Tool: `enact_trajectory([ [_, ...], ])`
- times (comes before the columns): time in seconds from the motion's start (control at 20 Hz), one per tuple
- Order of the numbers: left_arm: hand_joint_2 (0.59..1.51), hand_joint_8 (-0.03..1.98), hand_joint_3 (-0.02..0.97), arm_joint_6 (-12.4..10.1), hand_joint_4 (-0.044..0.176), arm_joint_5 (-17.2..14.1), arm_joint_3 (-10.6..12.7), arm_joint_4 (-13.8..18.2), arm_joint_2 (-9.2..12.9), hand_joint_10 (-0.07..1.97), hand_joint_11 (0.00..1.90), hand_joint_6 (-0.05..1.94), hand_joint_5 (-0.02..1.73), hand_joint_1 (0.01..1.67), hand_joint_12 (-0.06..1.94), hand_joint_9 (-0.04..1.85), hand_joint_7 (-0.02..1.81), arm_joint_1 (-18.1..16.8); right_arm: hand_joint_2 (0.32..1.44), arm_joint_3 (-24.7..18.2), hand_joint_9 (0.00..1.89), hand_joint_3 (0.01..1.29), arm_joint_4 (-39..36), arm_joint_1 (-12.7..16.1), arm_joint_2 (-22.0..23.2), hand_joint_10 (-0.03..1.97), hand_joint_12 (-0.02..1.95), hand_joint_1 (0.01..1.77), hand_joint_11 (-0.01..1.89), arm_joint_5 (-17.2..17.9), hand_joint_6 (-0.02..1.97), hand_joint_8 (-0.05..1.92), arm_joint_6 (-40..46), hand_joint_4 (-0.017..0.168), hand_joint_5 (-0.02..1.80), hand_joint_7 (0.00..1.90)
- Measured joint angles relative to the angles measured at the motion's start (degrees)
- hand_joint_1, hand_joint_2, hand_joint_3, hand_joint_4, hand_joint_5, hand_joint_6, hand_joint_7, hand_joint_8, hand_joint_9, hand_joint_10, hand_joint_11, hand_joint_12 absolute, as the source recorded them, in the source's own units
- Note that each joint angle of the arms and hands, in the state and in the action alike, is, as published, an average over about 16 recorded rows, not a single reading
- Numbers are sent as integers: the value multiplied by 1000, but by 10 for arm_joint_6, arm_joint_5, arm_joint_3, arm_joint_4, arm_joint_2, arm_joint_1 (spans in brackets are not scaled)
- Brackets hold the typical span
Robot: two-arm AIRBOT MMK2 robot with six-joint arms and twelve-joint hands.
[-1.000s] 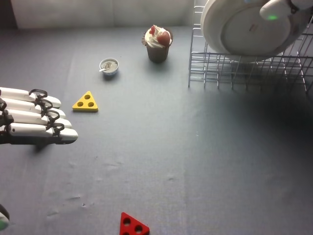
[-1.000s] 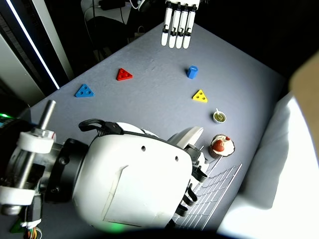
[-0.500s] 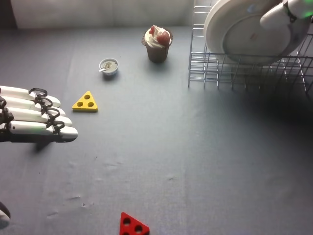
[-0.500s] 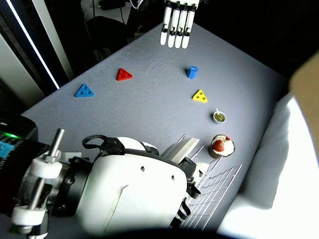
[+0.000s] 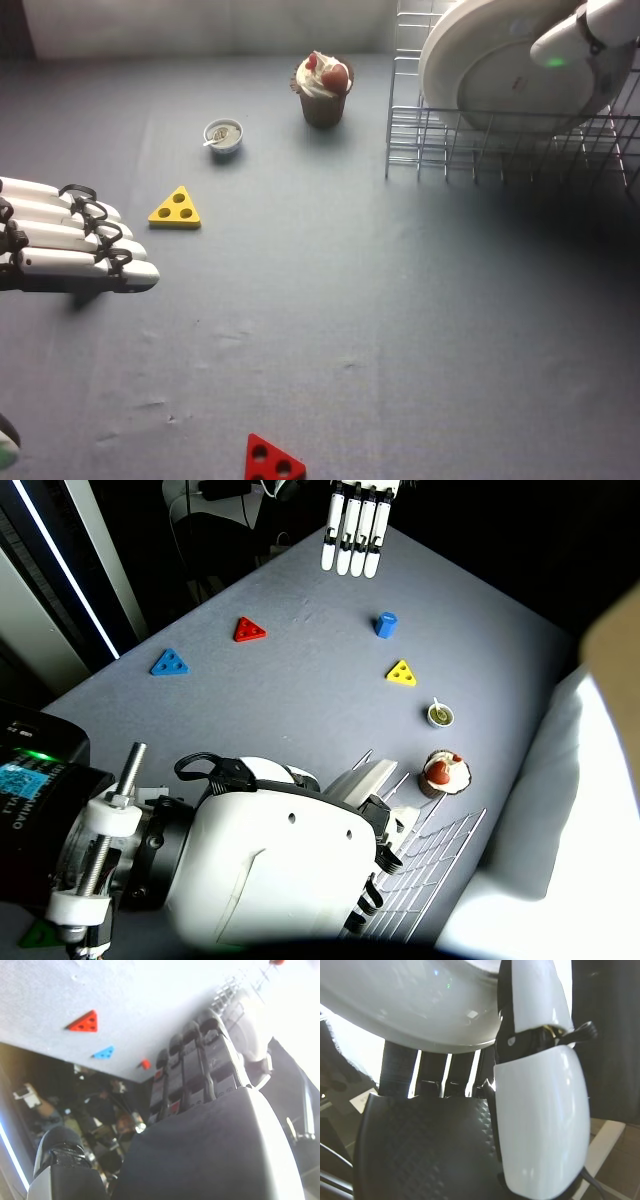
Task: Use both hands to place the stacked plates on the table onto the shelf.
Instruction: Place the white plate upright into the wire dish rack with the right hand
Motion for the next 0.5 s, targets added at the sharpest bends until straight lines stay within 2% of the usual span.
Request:
enact_trajectory([
  [0.2, 932, 1, 4, 0, 2, -1, -1, 0, 0, 7, 189, 13, 123, 131, 35, 182, 179, 0, 959, 0, 1123, 14, 1, -5, -1, 477, 11, 1361, 1324, 2, 626, 526, 1, -7, 954, 1024],
  [0.5, 930, 1, 4, 0, 1, -2, -3, 0, 0, 7, 175, 13, 112, 135, 25, 171, 170, 0, 962, 0, 1019, 15, 3, -10, -2, 217, 14, 1198, 1156, 8, 348, 323, 3, -5, 804, 859],
])
